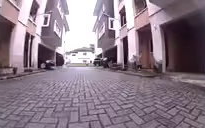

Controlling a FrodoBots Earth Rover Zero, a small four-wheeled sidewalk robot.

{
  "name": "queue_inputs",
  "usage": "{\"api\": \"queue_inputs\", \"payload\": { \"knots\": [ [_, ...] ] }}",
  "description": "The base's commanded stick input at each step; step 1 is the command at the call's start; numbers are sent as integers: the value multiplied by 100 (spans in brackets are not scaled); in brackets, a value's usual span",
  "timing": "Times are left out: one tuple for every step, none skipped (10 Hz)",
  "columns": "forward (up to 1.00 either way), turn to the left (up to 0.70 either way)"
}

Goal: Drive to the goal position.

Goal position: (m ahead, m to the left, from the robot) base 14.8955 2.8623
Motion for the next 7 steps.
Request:
{"api": "queue_inputs", "payload": {
  "knots": [
    [50,0],
    [50,0],
    [50,0],
    [50,0],
    [50,0],
    [50,0],
    [50,0]
  ]
}}
